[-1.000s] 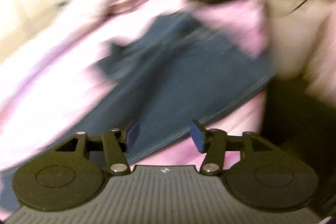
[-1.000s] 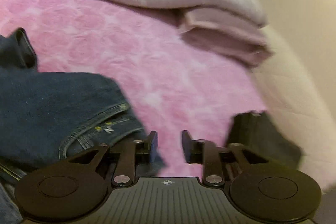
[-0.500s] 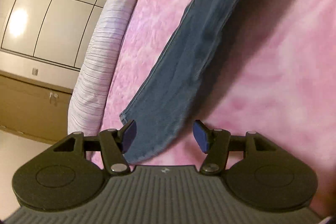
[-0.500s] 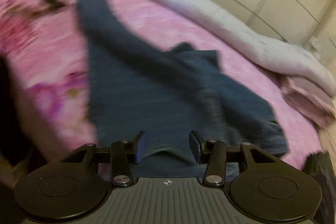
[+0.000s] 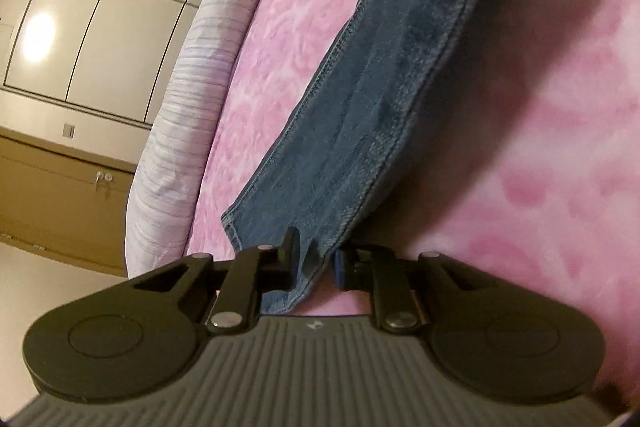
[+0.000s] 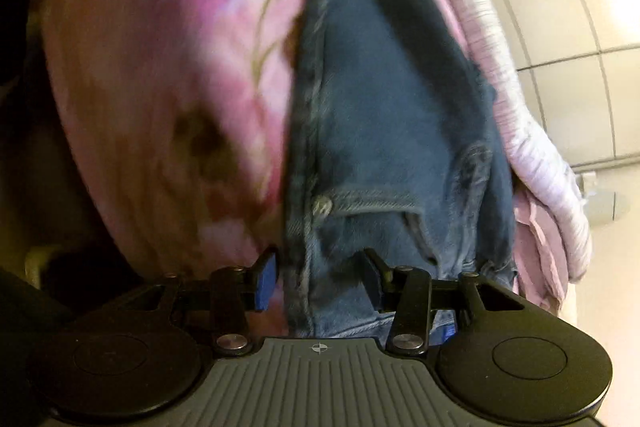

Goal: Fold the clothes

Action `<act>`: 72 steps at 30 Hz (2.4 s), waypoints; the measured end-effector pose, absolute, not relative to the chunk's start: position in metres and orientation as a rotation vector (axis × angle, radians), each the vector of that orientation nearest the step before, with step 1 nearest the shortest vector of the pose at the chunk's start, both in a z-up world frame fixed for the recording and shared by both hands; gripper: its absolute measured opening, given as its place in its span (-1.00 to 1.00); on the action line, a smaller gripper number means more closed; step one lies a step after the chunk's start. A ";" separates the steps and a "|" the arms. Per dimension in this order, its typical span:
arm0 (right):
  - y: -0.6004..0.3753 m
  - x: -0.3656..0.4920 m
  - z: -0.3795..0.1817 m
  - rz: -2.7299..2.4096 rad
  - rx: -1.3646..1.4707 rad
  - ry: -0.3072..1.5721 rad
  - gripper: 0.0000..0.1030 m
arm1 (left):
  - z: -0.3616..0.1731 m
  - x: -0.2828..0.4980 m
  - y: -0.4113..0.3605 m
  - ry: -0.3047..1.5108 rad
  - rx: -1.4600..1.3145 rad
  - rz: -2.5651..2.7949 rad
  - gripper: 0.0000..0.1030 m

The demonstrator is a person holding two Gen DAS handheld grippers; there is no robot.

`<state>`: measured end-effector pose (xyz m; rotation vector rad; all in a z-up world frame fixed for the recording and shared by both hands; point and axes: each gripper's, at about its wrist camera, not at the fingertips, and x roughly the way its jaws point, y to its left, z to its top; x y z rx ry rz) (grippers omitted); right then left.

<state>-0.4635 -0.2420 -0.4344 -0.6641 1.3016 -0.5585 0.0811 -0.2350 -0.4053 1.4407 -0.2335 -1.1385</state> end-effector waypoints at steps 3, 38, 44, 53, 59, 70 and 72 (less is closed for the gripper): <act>-0.255 -0.482 -0.414 -0.554 -0.608 1.273 -0.84 | -0.399 0.075 -0.230 -0.204 1.460 -1.116 -0.92; -0.308 -0.591 -0.385 -0.931 -0.626 1.232 0.02 | -0.323 -0.034 0.020 0.099 1.436 -1.136 -0.55; -0.297 -0.604 -0.367 -0.995 -0.465 1.215 0.03 | -0.262 -0.010 -0.043 0.095 1.229 -1.136 -0.42; -0.352 -0.642 -0.334 -1.247 -0.263 1.140 0.03 | -0.239 -0.078 -0.263 0.171 0.950 -1.533 0.01; -0.439 -0.629 -0.311 -1.199 -0.002 0.936 0.05 | -0.262 -0.089 -0.441 0.435 0.782 -1.753 0.17; -0.613 -0.626 -0.335 -0.918 0.637 0.600 0.17 | -0.338 -0.085 -0.563 0.905 0.676 -1.815 -0.82; -0.626 -0.633 -0.345 -0.915 0.739 0.575 0.20 | -0.330 -0.081 -0.550 0.866 0.633 -1.816 -0.89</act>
